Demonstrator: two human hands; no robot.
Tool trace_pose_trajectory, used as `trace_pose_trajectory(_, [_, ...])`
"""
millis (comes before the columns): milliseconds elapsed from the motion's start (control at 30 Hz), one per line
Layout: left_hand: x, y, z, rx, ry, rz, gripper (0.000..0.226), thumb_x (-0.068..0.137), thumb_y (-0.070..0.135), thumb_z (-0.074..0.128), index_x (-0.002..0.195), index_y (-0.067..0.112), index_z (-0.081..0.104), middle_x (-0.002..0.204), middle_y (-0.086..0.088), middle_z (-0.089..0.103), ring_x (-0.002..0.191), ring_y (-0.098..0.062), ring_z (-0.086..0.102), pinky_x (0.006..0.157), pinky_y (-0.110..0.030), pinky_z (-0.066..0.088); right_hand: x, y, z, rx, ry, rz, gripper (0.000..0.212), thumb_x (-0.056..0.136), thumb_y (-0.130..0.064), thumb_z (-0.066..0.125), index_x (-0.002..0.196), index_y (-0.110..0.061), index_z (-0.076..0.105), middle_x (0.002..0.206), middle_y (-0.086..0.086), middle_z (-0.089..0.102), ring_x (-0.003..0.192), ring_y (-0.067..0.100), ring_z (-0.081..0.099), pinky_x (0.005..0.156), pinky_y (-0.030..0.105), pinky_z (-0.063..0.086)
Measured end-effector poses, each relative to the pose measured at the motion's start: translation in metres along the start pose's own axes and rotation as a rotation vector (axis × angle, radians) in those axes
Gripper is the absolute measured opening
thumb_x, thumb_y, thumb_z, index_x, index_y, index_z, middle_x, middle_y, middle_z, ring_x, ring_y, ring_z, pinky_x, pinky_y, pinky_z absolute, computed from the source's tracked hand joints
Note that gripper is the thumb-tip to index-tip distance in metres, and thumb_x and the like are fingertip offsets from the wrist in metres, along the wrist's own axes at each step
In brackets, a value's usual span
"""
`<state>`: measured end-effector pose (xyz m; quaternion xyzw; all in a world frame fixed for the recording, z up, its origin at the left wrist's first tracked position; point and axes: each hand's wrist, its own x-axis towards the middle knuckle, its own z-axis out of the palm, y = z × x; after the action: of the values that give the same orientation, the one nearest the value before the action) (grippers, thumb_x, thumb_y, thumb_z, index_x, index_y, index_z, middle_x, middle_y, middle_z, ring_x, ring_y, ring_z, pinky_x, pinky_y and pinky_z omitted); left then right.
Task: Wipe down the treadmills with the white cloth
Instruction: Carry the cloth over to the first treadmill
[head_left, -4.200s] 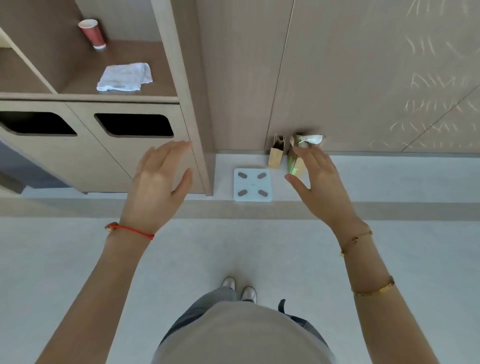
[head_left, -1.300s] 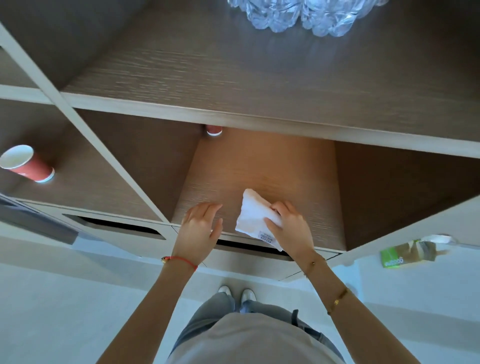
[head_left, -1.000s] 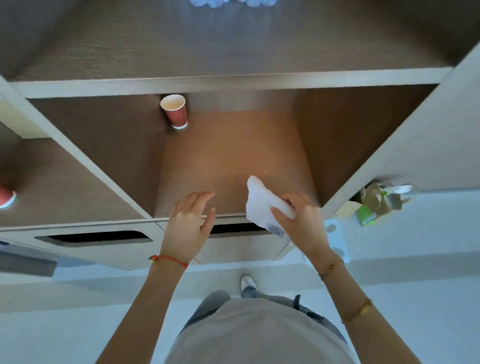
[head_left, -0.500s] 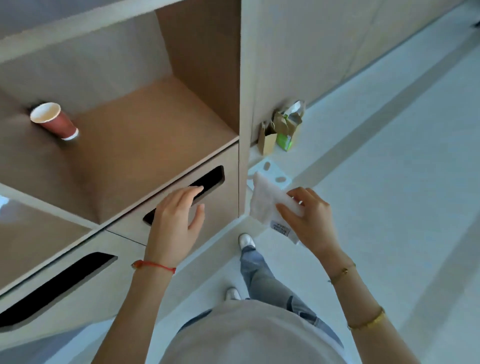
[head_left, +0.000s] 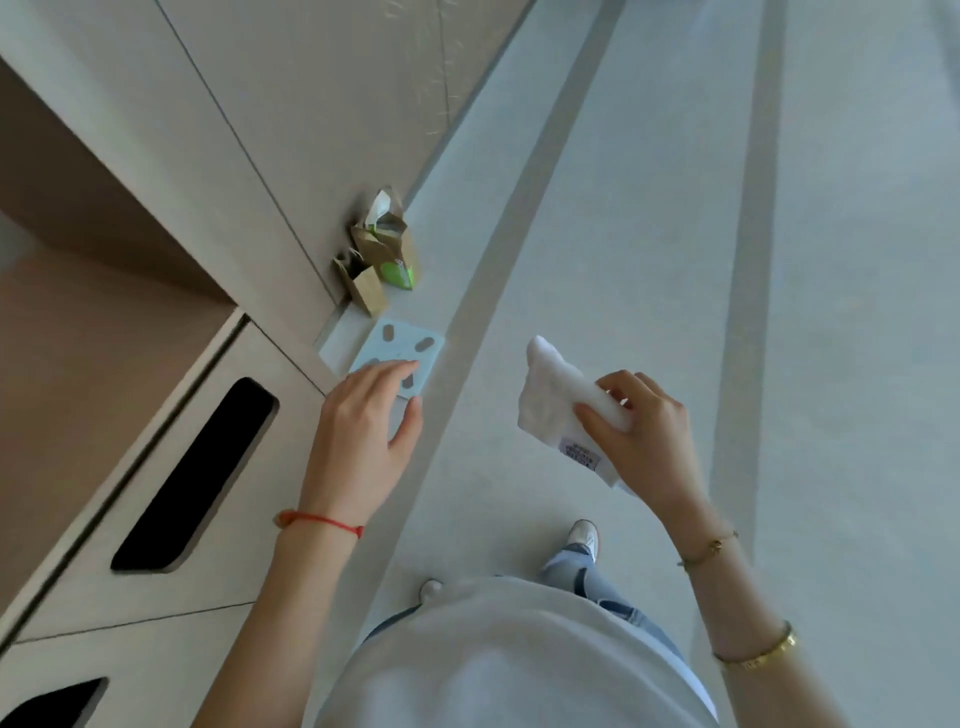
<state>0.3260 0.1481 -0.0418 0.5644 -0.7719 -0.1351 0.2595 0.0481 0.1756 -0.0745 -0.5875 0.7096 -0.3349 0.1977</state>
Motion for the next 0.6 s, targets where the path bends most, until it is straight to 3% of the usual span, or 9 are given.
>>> trace_pose_trajectory(200, [0.064, 0.079, 0.069, -0.059, -0.083, 0.141, 0.031, 0.094, 0.014, 0.058, 0.125, 0.009, 0.062, 0.120, -0.005, 0.065, 0.114, -0.022, 0.060, 0.099, -0.041, 0.048, 0.008, 0.073, -0.082, -0.027, 0.133, 0.119, 0.013, 0.080, -0.025, 0.073, 0.086, -0.026, 0.061, 0.080, -0.012, 0.057, 0.070, 0.006, 0.055, 0.059, 0.022, 0.043])
trace_pose_trajectory(333, [0.103, 0.136, 0.118, -0.081, -0.101, 0.239, 0.031, 0.092, 0.011, 0.061, 0.123, 0.009, 0.063, 0.118, -0.006, 0.067, 0.110, -0.024, 0.062, 0.097, -0.040, 0.049, 0.016, 0.122, -0.135, -0.048, 0.213, 0.170, 0.013, 0.080, -0.024, 0.073, 0.086, -0.024, 0.061, 0.081, -0.010, 0.057, 0.068, 0.012, 0.056, 0.060, 0.035, 0.048])
trace_pose_trajectory(400, [0.120, 0.165, 0.139, -0.088, -0.113, 0.288, 0.030, 0.092, 0.010, 0.062, 0.122, 0.009, 0.064, 0.117, -0.006, 0.067, 0.109, -0.025, 0.062, 0.096, -0.035, 0.046, 0.020, 0.145, -0.160, -0.055, 0.242, 0.194, 0.013, 0.080, -0.025, 0.072, 0.086, -0.025, 0.061, 0.081, -0.011, 0.057, 0.069, 0.009, 0.056, 0.061, 0.030, 0.047])
trace_pose_trajectory(500, [0.143, 0.203, 0.167, -0.103, -0.154, 0.337, 0.031, 0.092, 0.009, 0.063, 0.122, 0.009, 0.063, 0.118, -0.008, 0.067, 0.110, -0.027, 0.062, 0.098, -0.039, 0.047, 0.027, 0.176, -0.191, -0.063, 0.285, 0.237, 0.013, 0.080, -0.025, 0.072, 0.086, -0.026, 0.061, 0.081, -0.012, 0.056, 0.070, 0.006, 0.055, 0.059, 0.020, 0.042])
trace_pose_trajectory(600, [0.167, 0.235, 0.192, -0.122, -0.206, 0.372, 0.031, 0.092, 0.009, 0.063, 0.123, 0.009, 0.063, 0.119, -0.007, 0.067, 0.111, -0.027, 0.061, 0.100, -0.040, 0.046, 0.035, 0.202, -0.213, -0.053, 0.332, 0.277, 0.012, 0.079, -0.028, 0.070, 0.084, -0.029, 0.059, 0.081, -0.013, 0.057, 0.073, 0.005, 0.055, 0.059, 0.018, 0.041])
